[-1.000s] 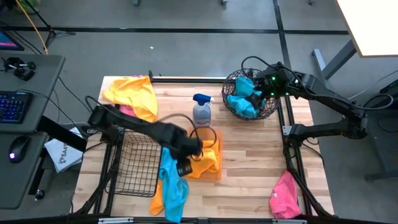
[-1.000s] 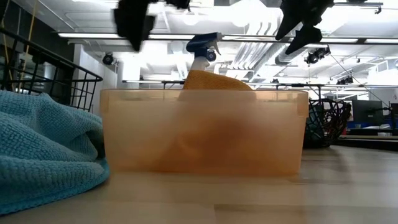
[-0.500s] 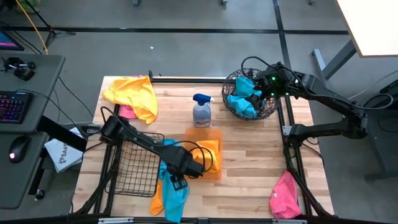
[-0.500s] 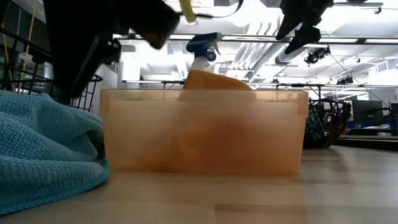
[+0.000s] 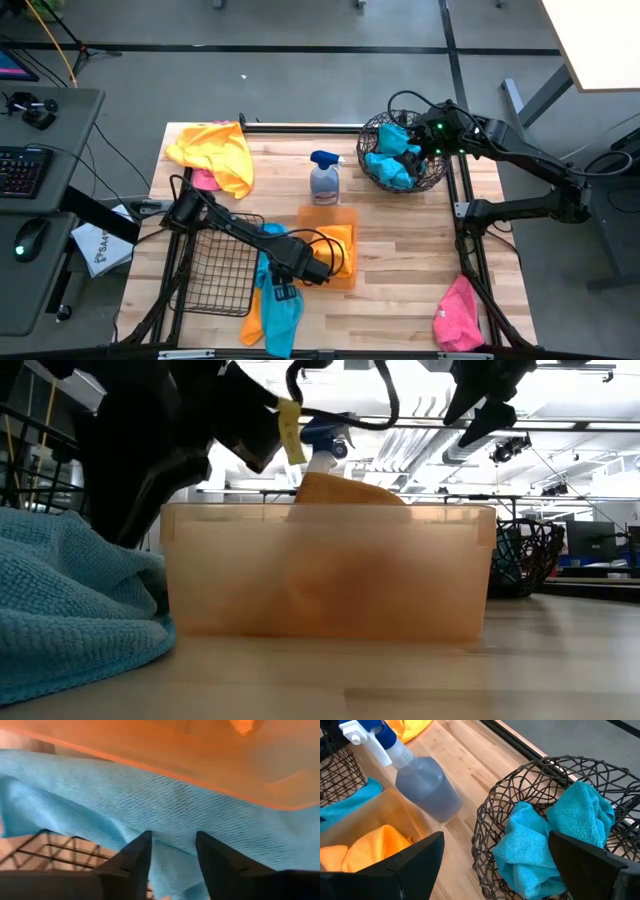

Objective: Sort microfiber towel by color & place in baskets
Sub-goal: Put the blue towel into the brown woven basket

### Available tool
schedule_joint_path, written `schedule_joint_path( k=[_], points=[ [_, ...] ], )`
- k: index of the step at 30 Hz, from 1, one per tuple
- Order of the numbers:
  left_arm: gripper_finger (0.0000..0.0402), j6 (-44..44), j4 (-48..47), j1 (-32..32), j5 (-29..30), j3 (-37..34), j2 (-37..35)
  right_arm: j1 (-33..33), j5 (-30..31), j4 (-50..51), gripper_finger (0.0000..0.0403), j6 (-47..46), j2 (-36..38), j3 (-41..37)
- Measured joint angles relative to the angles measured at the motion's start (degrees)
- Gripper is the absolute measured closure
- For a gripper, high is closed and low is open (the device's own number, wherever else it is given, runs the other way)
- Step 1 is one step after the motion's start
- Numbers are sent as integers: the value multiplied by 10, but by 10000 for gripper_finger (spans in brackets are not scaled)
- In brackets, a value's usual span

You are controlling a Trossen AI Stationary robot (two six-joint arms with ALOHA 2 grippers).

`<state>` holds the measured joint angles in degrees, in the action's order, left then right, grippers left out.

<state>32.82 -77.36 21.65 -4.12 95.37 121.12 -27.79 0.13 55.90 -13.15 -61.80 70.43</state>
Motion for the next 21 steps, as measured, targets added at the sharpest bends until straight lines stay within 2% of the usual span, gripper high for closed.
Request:
schedule_joint_path(
  k=[6, 12, 16, 21],
  points=[
    [387, -34, 4, -7, 5, 0, 11, 0, 3, 0, 50, -10, 0, 0],
    [400, -50, -1, -6, 8, 0, -2, 0, 3, 0, 50, -18, 0, 0],
    [401, -46, -22, -6, 22, 0, -54, 0, 3, 0, 50, -18, 0, 0],
    [400, -44, -3, -3, 25, 0, -117, 0, 3, 0, 50, -18, 0, 0]
  ],
)
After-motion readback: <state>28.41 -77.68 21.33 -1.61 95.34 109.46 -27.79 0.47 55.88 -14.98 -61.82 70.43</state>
